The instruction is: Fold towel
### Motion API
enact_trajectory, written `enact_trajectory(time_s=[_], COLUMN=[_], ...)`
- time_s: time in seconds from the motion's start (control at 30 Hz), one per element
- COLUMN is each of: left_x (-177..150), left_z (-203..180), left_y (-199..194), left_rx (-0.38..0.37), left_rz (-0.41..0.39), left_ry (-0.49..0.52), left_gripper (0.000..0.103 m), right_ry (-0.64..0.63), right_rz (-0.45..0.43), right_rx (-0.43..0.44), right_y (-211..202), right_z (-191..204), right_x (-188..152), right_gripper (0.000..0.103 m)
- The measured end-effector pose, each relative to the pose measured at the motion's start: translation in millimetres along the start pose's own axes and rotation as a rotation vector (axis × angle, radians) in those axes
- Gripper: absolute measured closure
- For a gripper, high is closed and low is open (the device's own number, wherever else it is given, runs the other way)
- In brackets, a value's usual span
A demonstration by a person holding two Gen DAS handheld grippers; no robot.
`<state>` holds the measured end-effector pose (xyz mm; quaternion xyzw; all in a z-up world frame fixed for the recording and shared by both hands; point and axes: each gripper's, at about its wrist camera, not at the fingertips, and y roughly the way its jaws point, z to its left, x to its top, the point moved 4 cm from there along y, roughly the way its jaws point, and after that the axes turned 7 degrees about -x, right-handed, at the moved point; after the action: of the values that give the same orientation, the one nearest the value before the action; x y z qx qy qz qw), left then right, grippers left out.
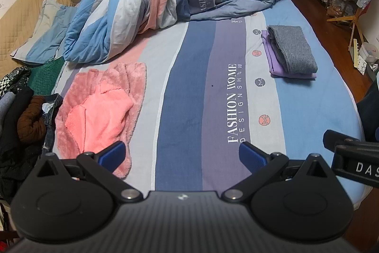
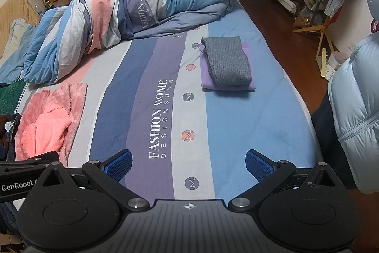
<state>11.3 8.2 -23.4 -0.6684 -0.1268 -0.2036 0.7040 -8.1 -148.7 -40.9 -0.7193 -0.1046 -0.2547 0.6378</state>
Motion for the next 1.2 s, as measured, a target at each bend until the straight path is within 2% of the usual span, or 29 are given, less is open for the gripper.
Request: enact_trajectory(time_s=[0.4, 0.63, 0.87, 1.03, 1.13, 1.2], left_x=[-10, -20, -41, -68, -92, -114], left_z=[-8, -9, 17, 68, 120, 167], left_y=[5, 9, 16, 27, 37, 46], left_rx=[0.010, 0.043, 0.095, 0.074, 0.083, 0.108], left_rz=[0.025, 0.052, 0.100, 0.136, 0.156, 0.174], left_ry=[-0.029, -0.078, -0.140, -0.240, -0.316, -0.384], left_gripper=[0.000, 0.000, 0.000, 0.000, 0.000, 0.000], right_ry=[-0.023, -0.054, -0.114, -0.175, -0.164, -0.149], right_rz=[0.021, 0.042, 0.080, 0.096, 0.099, 0.094], right_rx=[0.015, 0.035, 0.099, 0.182, 0.316, 0.410], right_y=[7, 16, 30, 34, 34, 35], right_z=[-7, -10, 17, 57, 90, 116], right_x=[-4, -4, -7, -10, -8, -8], right_gripper=[0.000, 0.000, 0.000, 0.000, 0.000, 0.000])
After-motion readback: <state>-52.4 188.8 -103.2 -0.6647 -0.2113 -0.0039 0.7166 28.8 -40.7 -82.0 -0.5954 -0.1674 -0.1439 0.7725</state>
